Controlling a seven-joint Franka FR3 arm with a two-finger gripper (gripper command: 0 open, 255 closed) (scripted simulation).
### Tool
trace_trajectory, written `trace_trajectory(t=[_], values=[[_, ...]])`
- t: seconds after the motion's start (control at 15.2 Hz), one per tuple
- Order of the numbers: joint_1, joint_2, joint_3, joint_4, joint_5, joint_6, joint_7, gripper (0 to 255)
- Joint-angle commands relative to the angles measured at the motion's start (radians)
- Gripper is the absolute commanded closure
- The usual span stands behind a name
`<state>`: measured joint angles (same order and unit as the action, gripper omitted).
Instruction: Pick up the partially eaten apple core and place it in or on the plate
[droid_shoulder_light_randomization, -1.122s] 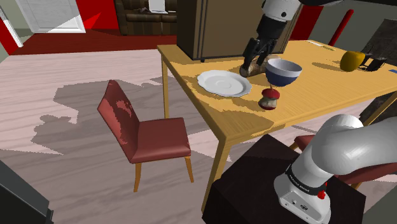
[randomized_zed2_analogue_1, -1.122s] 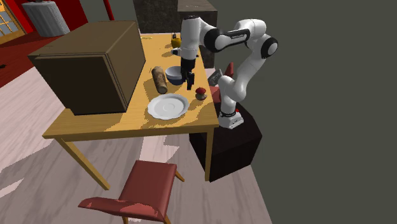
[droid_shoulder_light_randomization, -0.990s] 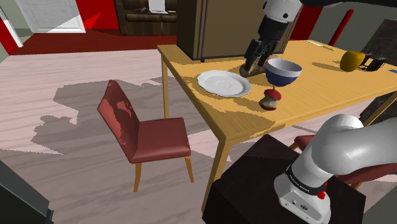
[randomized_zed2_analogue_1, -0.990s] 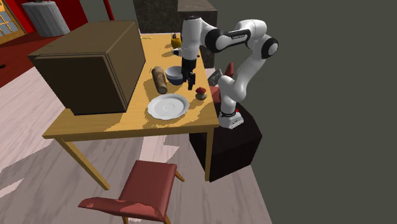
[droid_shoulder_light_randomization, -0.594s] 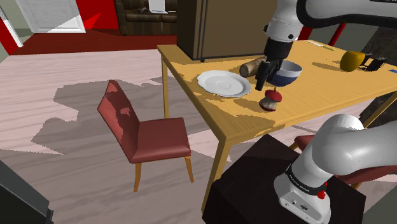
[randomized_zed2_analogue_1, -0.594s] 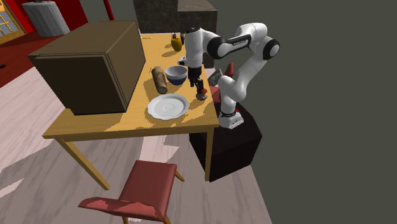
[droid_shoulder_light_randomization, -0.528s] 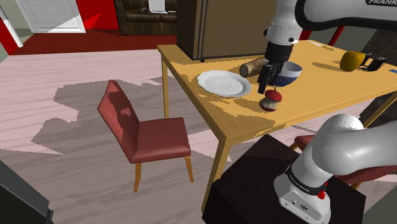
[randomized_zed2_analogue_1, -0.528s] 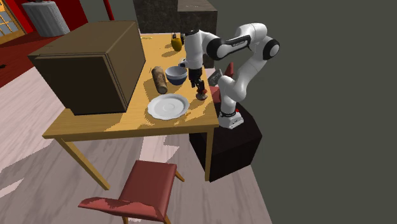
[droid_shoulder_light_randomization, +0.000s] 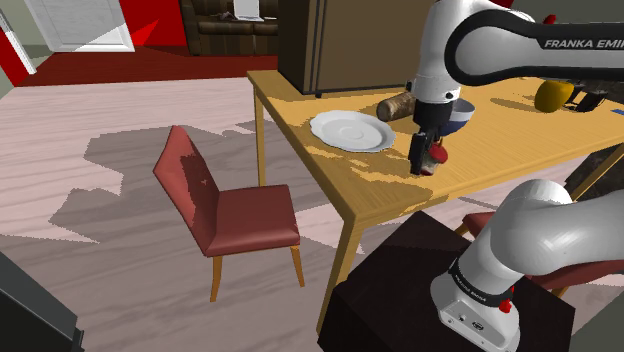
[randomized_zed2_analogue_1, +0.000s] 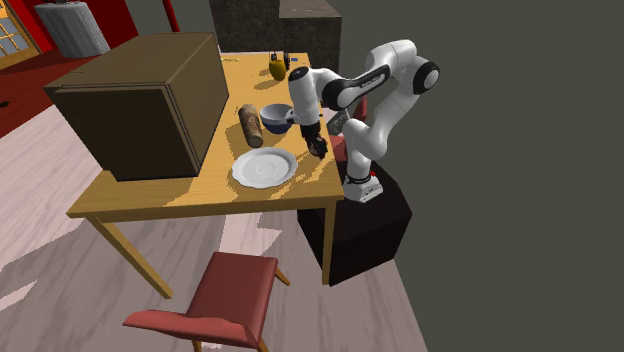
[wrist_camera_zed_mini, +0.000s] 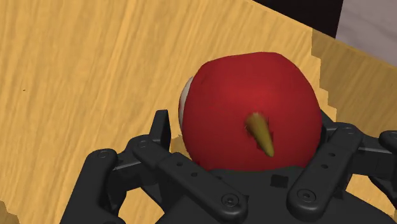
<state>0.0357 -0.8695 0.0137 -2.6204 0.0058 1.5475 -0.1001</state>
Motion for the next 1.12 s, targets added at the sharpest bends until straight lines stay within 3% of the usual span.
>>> trace_trajectory(t=[0.0, 0.53, 0.59, 0.79, 1.06], values=[[0.011, -0.281, 0.010, -0.030, 0.006, 0.011, 0.004, 0], [0.011, -0.284, 0.010, -0.039, 0.006, 0.018, 0.004, 0], [0.016, -0.313, 0.019, -0.046, 0.013, -0.005, 0.013, 255], [0.008, -0.219, 0.011, 0.007, 0.002, 0.035, 0.004, 255], [0.001, -0.291, -0.004, -0.043, -0.011, 0.013, -0.012, 255]])
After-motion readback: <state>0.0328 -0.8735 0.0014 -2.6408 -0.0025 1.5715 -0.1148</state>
